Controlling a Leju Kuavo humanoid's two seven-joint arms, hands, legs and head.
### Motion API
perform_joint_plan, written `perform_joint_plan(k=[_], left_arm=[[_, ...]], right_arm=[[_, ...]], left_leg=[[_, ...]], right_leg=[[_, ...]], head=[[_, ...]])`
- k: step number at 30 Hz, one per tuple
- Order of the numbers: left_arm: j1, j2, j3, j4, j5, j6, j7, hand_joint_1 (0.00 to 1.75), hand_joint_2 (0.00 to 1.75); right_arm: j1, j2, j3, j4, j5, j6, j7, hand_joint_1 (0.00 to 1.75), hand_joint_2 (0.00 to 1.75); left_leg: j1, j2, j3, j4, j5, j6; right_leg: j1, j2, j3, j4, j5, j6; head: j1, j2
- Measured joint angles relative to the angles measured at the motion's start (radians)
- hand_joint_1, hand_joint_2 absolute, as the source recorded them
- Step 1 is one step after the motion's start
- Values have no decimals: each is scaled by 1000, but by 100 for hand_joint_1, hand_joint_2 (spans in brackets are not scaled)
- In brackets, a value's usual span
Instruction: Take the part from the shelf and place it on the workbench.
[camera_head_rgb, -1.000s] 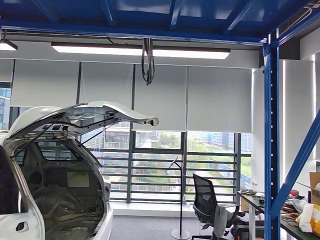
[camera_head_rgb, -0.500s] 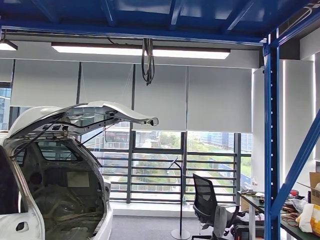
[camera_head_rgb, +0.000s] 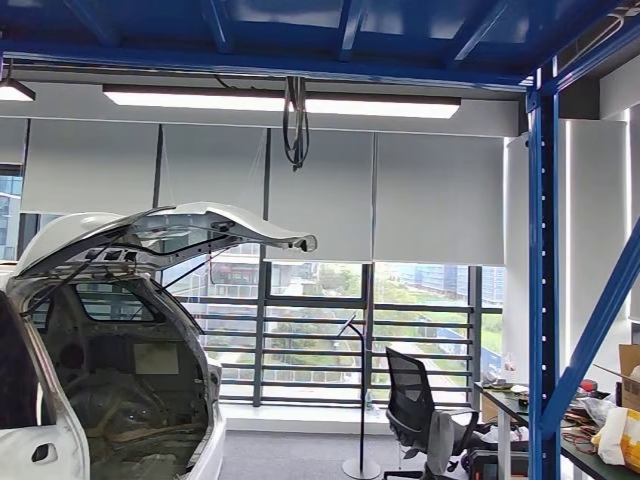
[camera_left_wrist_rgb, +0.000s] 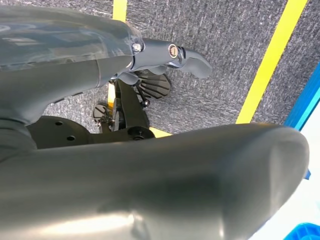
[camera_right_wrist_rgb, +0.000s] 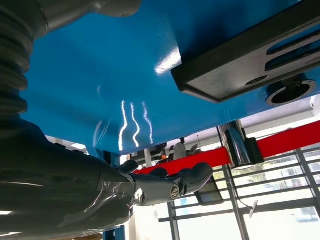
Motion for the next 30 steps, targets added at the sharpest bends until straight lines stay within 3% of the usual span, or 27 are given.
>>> perform_joint_plan(k=[18, 22, 30], left_arm=[[0, 0, 0, 0, 0, 0, 0, 0, 0], [0, 0, 0, 0, 0, 0, 0, 0, 0], [0, 0, 0, 0, -4, 2, 7, 0, 0]], right_arm=[[0, 0, 0, 0, 0, 0, 0, 0, 175], [0, 0, 0, 1, 0, 0, 0, 0, 0], [-4, 0, 4, 3, -1, 0, 0, 0, 0]], left_leg=[[0, 0, 0, 0, 0, 0], [0, 0, 0, 0, 0, 0], [0, 0, 0, 0, 0, 0]], right_leg=[[0, 0, 0, 0, 0, 0], [0, 0, 0, 0, 0, 0], [0, 0, 0, 0, 0, 0]], head=[[0, 0], [0, 0], [0, 0]])
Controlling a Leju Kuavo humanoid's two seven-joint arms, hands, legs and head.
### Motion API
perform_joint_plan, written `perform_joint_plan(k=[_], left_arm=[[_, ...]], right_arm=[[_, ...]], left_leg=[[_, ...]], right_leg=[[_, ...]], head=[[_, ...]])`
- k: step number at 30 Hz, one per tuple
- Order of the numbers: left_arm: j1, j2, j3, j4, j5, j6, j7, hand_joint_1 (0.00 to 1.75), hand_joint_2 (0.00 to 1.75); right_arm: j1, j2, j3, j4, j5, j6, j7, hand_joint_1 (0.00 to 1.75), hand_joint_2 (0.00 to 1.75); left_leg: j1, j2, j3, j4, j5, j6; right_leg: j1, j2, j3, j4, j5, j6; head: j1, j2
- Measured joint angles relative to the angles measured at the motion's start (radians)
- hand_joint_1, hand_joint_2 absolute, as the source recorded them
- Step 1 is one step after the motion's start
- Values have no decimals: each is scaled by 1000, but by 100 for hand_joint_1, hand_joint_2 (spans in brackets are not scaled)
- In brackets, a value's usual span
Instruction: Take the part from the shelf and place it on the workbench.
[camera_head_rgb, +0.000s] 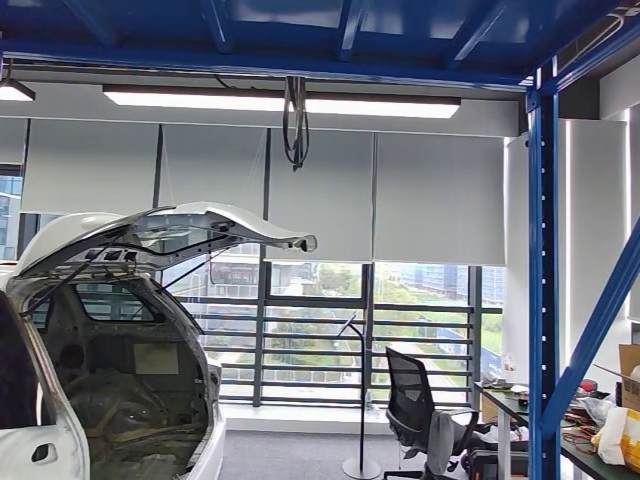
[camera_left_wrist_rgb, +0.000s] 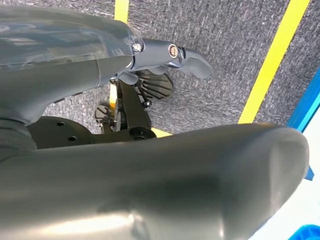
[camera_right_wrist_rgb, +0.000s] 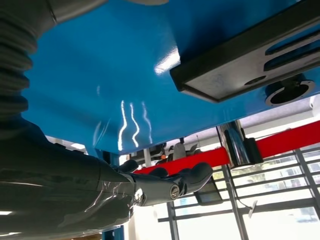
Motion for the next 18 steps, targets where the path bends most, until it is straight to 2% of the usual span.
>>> perform_joint_plan(k=[14, 16, 18], left_arm=[[0, 0, 0, 0, 0, 1, 0, 0, 0], [0, 0, 3, 0, 17, 3, -3, 0, 0], [-1, -3, 20, 0, 47, 10, -14, 0, 0]], right_arm=[[-6, 0, 11, 7, -3, 1, 1, 0, 0], [-3, -5, 10, 7, -54, 46, 24, 0, 0], [39, -49, -3, -13, -211, 147, 46, 0, 0]], left_leg=[[0, 0, 0, 0, 0, 0], [0, 0, 1, 0, 0, 0], [0, -5, 2, 0, 0, 0]], right_leg=[[0, 0, 0, 0, 0, 0], [0, 0, -1, 0, 0, 0], [0, -5, 2, -1, -2, 1]], head=[[0, 0], [0, 0], [0, 0]])
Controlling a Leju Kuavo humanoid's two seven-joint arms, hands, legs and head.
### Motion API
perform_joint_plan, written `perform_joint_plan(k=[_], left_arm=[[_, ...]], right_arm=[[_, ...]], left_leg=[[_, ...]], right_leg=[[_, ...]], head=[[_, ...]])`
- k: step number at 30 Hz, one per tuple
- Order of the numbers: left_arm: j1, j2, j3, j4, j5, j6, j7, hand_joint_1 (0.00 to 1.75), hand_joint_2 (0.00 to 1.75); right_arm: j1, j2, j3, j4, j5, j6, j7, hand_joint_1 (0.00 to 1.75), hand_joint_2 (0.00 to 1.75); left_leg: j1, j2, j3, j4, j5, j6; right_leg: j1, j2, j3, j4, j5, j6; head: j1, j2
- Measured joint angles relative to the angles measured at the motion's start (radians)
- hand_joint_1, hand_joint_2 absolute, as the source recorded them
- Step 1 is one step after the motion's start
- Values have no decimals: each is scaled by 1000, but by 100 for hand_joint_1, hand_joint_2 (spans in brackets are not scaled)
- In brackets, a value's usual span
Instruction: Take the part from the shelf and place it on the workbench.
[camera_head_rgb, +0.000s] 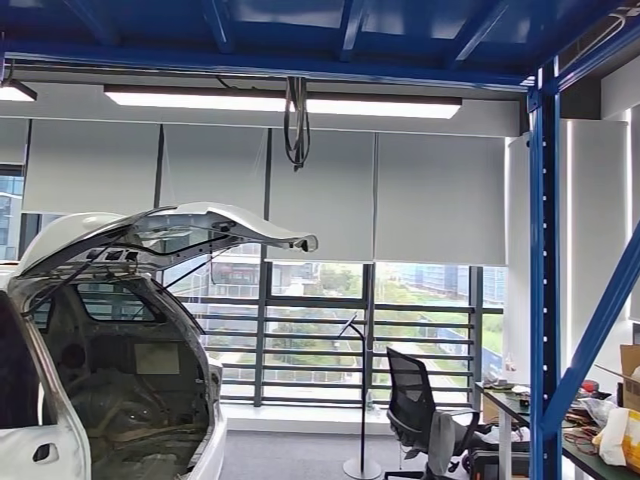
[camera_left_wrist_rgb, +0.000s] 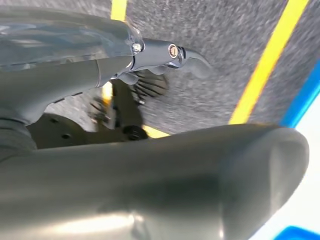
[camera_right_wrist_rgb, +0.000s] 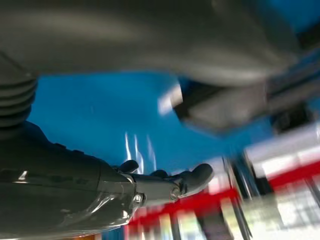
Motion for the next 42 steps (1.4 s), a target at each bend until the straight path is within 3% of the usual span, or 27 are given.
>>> perform_joint_plan(k=[3, 8, 12, 18, 27, 31, 42], left_arm=[[13, -7, 36, 0, 18, 7, -14, 0, 0], [10, -10, 62, 0, 19, 7, -19, 0, 0], [10, -11, 68, 0, 11, 7, -19, 0, 0], [-4, -11, 65, 0, -52, -5, -16, 0, 0], [-3, -11, 65, 0, -88, 5, -15, 0, 0], [-2, -11, 65, 0, -106, 4, -14, 0, 0], [-3, -11, 65, 0, -137, -2, -10, 0, 0]], right_arm=[[108, -114, -43, -43, -212, 71, -24, 0, 0], [163, -189, -67, -72, -240, 82, -25, 0, 0], [160, -207, -64, -79, -208, 84, -8, 0, 0], [9, -185, 44, 21, -41, -24, 99, 0, 0], [86, -128, 74, -61, 152, -152, 132, 0, 0], [126, -110, 73, -111, 192, -156, 123, 0, 175], [167, -82, 72, -134, 321, -203, 168, 0, 175]], left_leg=[[-2, -10, -1, 0, -1, 1], [-3, 1, -1, 0, -2, 1], [-2, 1, 0, 0, -2, 1], [-1, 6, 3, 0, -1, 0], [-1, 4, 3, 0, -2, 0], [-1, 4, 3, 0, -2, 0], [-1, 4, 4, 0, -1, 0]], right_leg=[[-1, -8, 5, -1, -3, 2], [-2, 2, 0, -1, -2, 2], [-1, 3, 1, 1, -2, 1], [-1, 6, 0, 5, -1, -1], [-1, 4, 1, 5, -3, -2], [-1, 4, 1, 5, -3, -2], [-1, 4, 1, 5, -3, -2]], head=[[0, 0], [0, 0], [0, 0], [0, 0], [0, 0], [0, 0], [0, 0]])
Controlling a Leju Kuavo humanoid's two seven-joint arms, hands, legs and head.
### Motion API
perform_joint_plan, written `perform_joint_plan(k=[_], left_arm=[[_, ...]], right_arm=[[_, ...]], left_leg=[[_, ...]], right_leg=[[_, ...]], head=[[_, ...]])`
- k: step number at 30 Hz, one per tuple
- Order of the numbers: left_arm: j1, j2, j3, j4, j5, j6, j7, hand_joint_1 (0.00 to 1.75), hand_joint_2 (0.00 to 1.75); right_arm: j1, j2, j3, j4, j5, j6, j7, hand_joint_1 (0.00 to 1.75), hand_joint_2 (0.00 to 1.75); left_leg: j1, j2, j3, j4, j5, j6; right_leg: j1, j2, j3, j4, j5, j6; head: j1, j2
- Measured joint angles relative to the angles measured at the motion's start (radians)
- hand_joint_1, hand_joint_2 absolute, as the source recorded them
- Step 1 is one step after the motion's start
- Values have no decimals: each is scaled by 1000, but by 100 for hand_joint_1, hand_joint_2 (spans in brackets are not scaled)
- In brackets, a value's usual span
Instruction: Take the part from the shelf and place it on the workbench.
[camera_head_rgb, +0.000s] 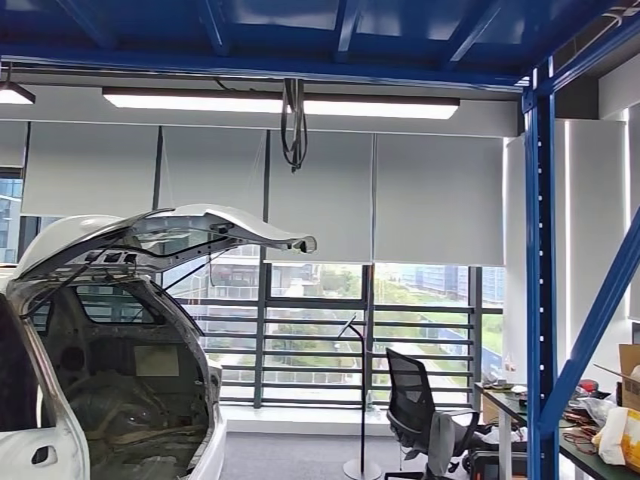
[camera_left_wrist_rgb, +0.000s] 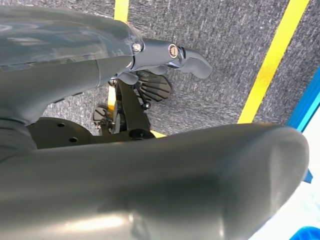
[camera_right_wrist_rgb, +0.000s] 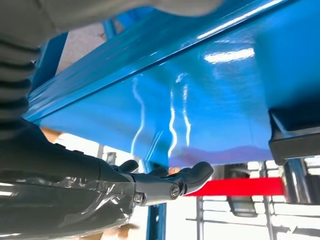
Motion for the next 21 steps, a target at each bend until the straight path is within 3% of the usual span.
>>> perform_joint_plan(k=[10, 21], left_arm=[[-6, 3, -2, 0, -44, -11, 0, 0, 0], [-13, 15, -6, 0, -88, -16, 1, 0, 0]], right_arm=[[11, 71, -14, -4, 219, -77, 99, 0, 175], [32, 145, -74, -1, 263, -93, 98, 0, 175]], left_leg=[[0, 0, 0, 0, 0, 0], [0, 0, 0, 0, 0, 0]], right_leg=[[0, 0, 0, 0, 0, 0], [0, 0, 0, 0, 0, 0]], head=[[0, 0], [0, 0]])
